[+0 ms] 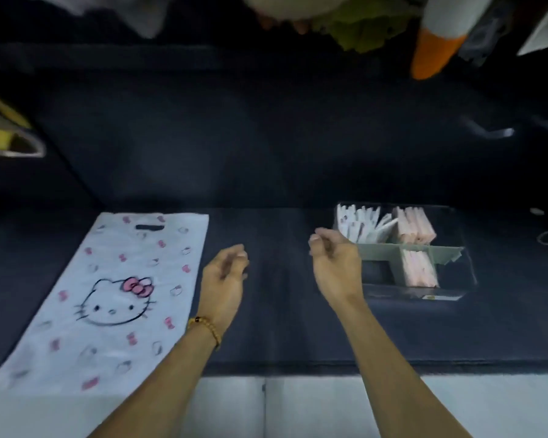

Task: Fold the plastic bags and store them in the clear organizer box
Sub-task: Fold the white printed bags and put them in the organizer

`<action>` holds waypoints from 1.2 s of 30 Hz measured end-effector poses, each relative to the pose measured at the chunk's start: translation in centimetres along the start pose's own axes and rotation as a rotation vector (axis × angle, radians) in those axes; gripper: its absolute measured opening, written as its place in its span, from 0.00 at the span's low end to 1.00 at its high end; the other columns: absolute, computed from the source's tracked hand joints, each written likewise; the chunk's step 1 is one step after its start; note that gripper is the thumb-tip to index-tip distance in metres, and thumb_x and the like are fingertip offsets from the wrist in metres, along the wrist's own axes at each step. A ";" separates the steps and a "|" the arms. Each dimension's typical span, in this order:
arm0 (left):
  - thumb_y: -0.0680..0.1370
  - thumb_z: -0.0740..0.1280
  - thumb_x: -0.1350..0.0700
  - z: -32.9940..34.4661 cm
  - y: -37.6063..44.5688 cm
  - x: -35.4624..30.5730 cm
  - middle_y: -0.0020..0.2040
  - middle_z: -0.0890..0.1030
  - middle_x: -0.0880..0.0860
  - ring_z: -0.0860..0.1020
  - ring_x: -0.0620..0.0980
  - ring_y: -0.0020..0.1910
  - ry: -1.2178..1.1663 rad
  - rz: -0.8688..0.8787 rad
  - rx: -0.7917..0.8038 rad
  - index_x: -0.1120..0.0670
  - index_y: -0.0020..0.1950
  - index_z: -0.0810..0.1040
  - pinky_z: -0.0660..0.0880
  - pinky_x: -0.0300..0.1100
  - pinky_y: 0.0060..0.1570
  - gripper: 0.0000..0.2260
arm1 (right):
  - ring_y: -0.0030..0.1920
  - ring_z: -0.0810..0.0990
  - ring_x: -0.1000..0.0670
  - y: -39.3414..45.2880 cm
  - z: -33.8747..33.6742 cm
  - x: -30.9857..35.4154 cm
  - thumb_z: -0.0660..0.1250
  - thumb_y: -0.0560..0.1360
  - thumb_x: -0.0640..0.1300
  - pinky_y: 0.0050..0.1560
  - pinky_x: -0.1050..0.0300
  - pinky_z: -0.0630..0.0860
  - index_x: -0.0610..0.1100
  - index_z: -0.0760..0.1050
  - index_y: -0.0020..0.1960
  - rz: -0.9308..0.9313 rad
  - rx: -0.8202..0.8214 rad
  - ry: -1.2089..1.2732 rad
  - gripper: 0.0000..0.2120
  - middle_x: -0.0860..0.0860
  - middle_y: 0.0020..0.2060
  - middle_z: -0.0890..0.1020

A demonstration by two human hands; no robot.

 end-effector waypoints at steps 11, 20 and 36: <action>0.79 0.63 0.53 -28.6 -6.1 5.4 0.65 0.74 0.53 0.73 0.51 0.61 0.712 -0.162 -0.115 0.56 0.65 0.74 0.72 0.34 0.57 0.16 | 0.72 0.64 0.50 -17.5 23.0 -1.7 0.64 0.76 0.54 0.70 0.52 0.64 0.47 0.66 0.72 -0.206 0.763 -0.436 0.26 0.51 0.71 0.68; 0.78 0.62 0.43 -30.5 -4.7 9.0 0.71 0.68 0.53 0.66 0.53 0.69 1.119 -0.153 0.155 0.54 0.72 0.66 0.63 0.46 0.69 0.26 | 0.77 0.41 0.52 -18.8 26.7 -6.3 0.63 0.76 0.41 0.74 0.56 0.42 0.49 0.51 0.78 -0.583 0.911 -0.881 0.34 0.53 0.78 0.45; 0.74 0.72 0.57 -23.9 -0.6 4.2 0.35 0.84 0.49 0.82 0.45 0.33 0.352 -0.299 0.268 0.55 0.44 0.83 0.75 0.34 0.31 0.02 | 0.37 0.82 0.54 -5.5 10.7 -1.9 0.70 0.75 0.50 0.36 0.60 0.77 0.46 0.82 0.40 0.116 0.412 -0.124 0.10 0.53 0.38 0.85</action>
Point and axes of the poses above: each hand's wrist, its own y-axis towards the middle knuckle, its own z-axis out of the palm, x = y × z, the point moved 6 cm from there along y, towards the middle knuckle
